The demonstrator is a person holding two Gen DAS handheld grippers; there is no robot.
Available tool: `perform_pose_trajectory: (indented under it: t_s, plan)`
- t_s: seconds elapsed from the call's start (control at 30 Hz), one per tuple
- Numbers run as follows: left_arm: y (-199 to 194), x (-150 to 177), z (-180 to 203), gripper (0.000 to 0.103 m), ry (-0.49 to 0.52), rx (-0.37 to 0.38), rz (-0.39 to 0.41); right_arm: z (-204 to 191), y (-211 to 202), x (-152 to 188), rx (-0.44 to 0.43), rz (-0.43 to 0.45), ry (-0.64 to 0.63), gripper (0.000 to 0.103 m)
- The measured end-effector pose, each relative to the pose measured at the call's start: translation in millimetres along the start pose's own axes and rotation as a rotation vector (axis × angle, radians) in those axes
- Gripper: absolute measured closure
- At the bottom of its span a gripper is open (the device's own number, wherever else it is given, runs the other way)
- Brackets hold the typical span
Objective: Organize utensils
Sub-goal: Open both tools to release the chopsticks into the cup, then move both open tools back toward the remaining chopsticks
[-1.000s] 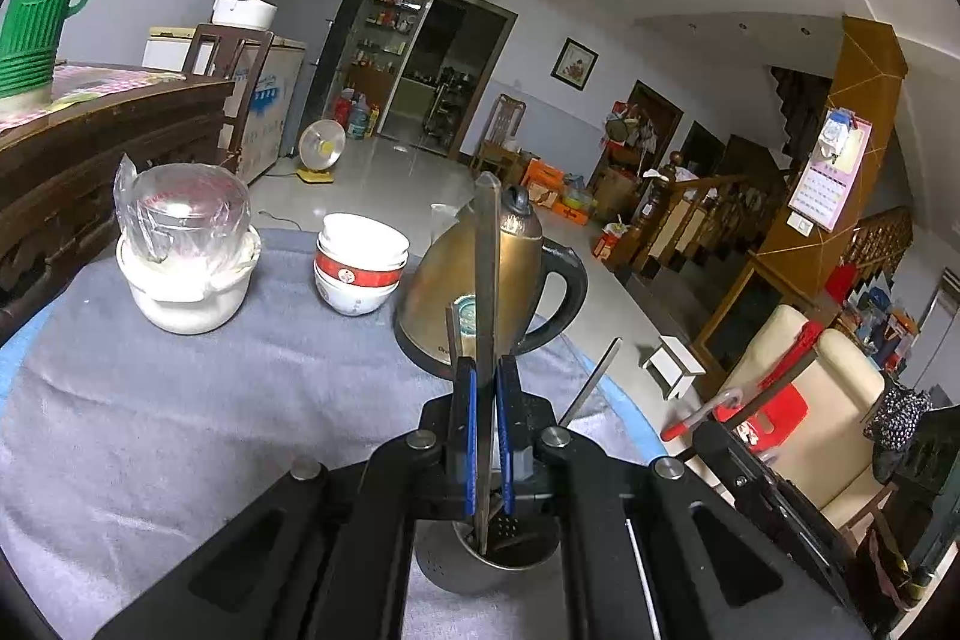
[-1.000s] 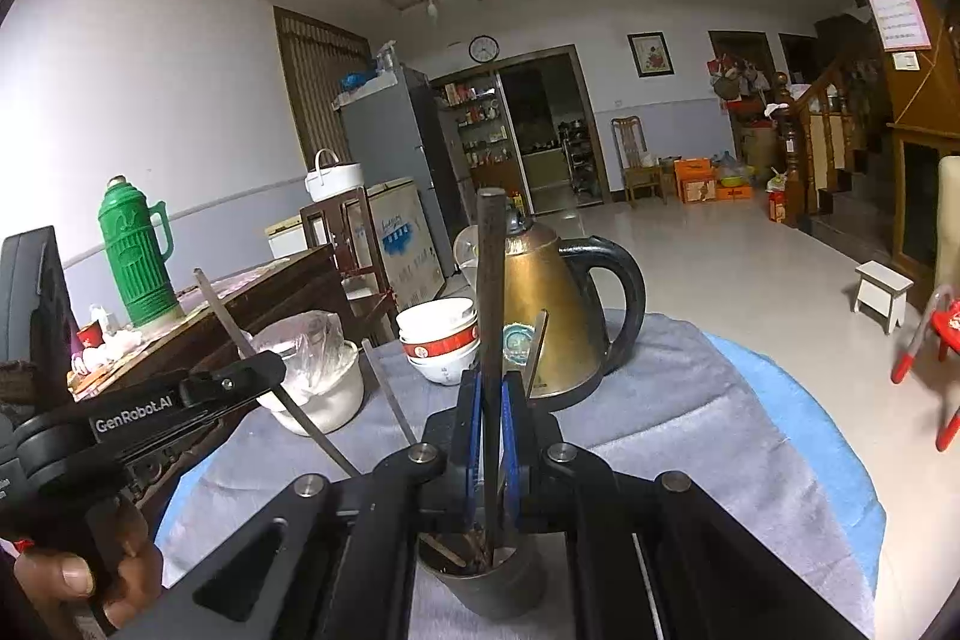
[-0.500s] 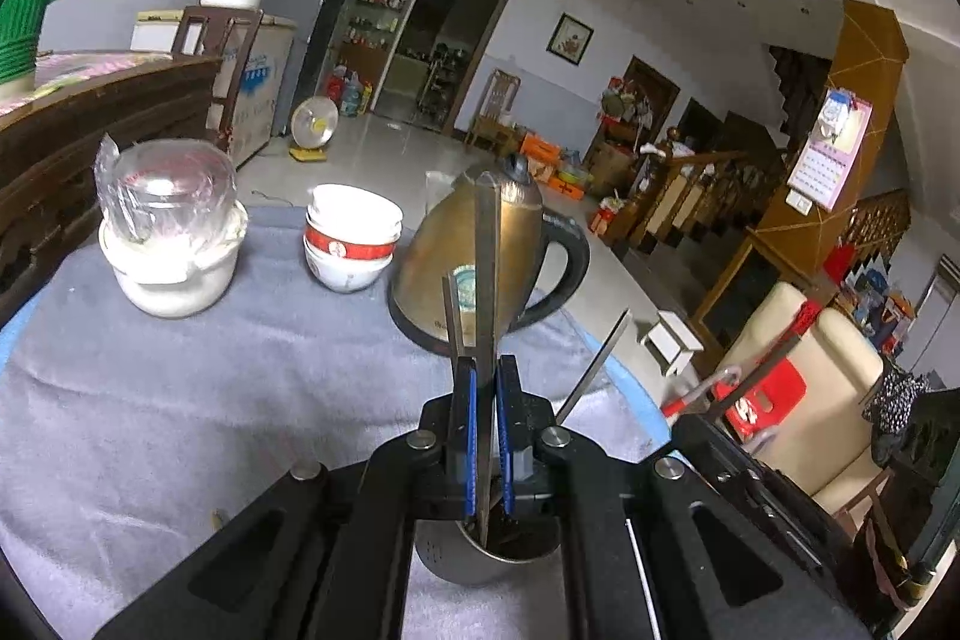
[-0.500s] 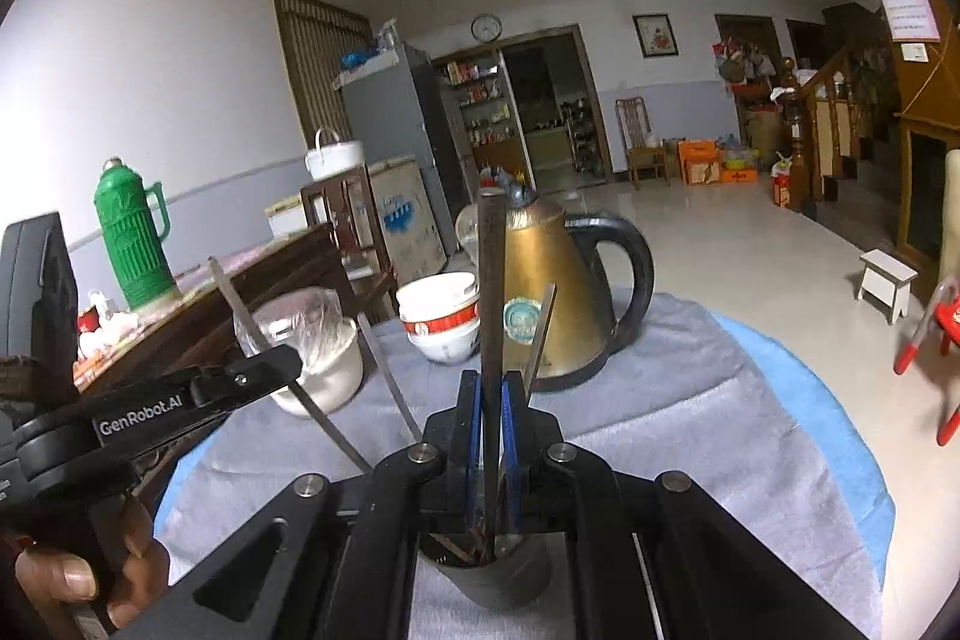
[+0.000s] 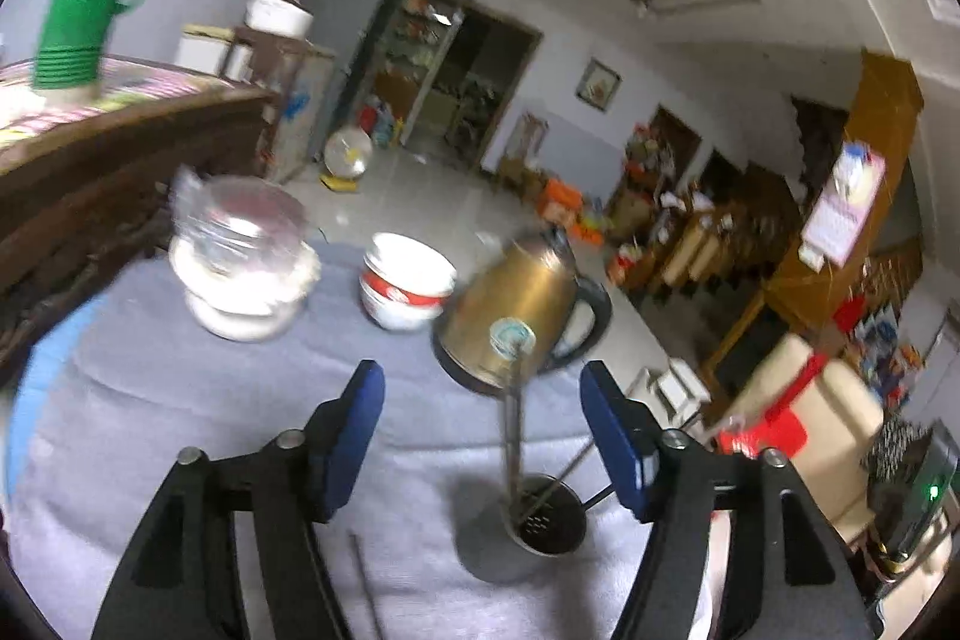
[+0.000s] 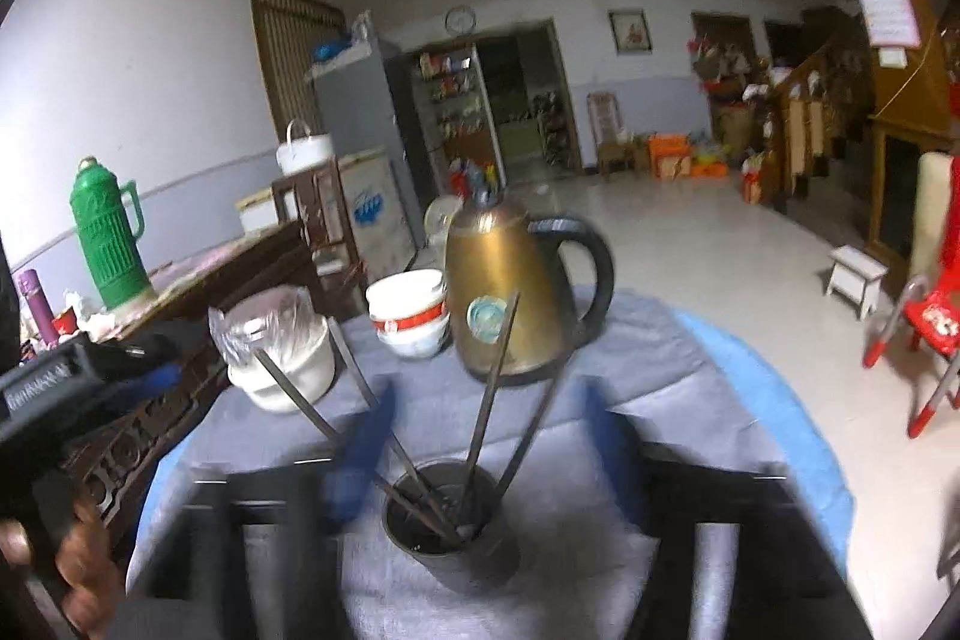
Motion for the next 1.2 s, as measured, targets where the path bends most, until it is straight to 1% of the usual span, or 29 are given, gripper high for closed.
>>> perform_pose_trajectory:
  t_s: [0.07, 0.13, 0.2, 0.23, 0.3, 0.37, 0.4, 0.47, 0.5, 0.6, 0.7, 0.77, 0.97, 1.2]
  plan:
    - [-22, -2, -22, 0.022, -0.026, -0.037, 0.04, -1, -17, 3, -0.008, 0.02, 0.01, 0.028]
    - [-39, 4, -50, 0.019, -0.058, -0.085, 0.056, -5, -31, 13, -0.027, 0.018, 0.016, 0.028]
    - [-46, 19, -84, 0.019, -0.087, -0.158, 0.031, -13, -35, 27, -0.047, -0.013, 0.008, 0.028]
    - [-46, 27, -97, 0.019, -0.093, -0.189, 0.011, -18, -35, 37, -0.063, -0.043, 0.005, 0.028]
    - [-43, 50, -127, 0.019, -0.106, -0.269, -0.056, -30, -29, 59, -0.102, -0.12, 0.0, 0.028]
    - [-39, 75, -153, 0.019, -0.127, -0.333, -0.132, -43, -19, 83, -0.137, -0.21, -0.017, 0.028]
    - [-37, 90, -166, 0.019, -0.14, -0.366, -0.177, -50, -11, 98, -0.157, -0.272, -0.028, 0.028]
    - [-32, 111, -180, 0.019, -0.147, -0.409, -0.249, -65, 5, 125, -0.21, -0.396, -0.028, 0.028]
    - [-31, 118, -184, 0.019, -0.145, -0.424, -0.274, -70, 11, 136, -0.22, -0.448, -0.032, 0.028]
    - [-29, 140, -195, 0.019, -0.123, -0.484, -0.353, -81, 23, 160, -0.242, -0.54, -0.048, 0.028]
    - [-29, 149, -194, 0.019, -0.098, -0.497, -0.392, -88, 31, 171, -0.251, -0.588, -0.057, 0.028]
    - [-29, 149, -194, 0.019, -0.091, -0.498, -0.395, -91, 35, 173, -0.252, -0.609, -0.07, 0.028]
    - [-26, 152, -191, 0.019, -0.08, -0.491, -0.425, -106, 43, 168, -0.251, -0.627, -0.104, 0.028]
    - [-25, 159, -197, 0.019, -0.08, -0.5, -0.459, -127, 74, 158, -0.258, -0.662, -0.143, 0.029]
Point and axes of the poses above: each gripper's, at about its wrist camera, not at the fingertips, and y roughly the way its jaws point, z to its right, x to its underside, the point moved 4 cm from there along y, roughly the way its jaws point, and after that the axes turned 9 degrees about -y, right-handed, at the moved point
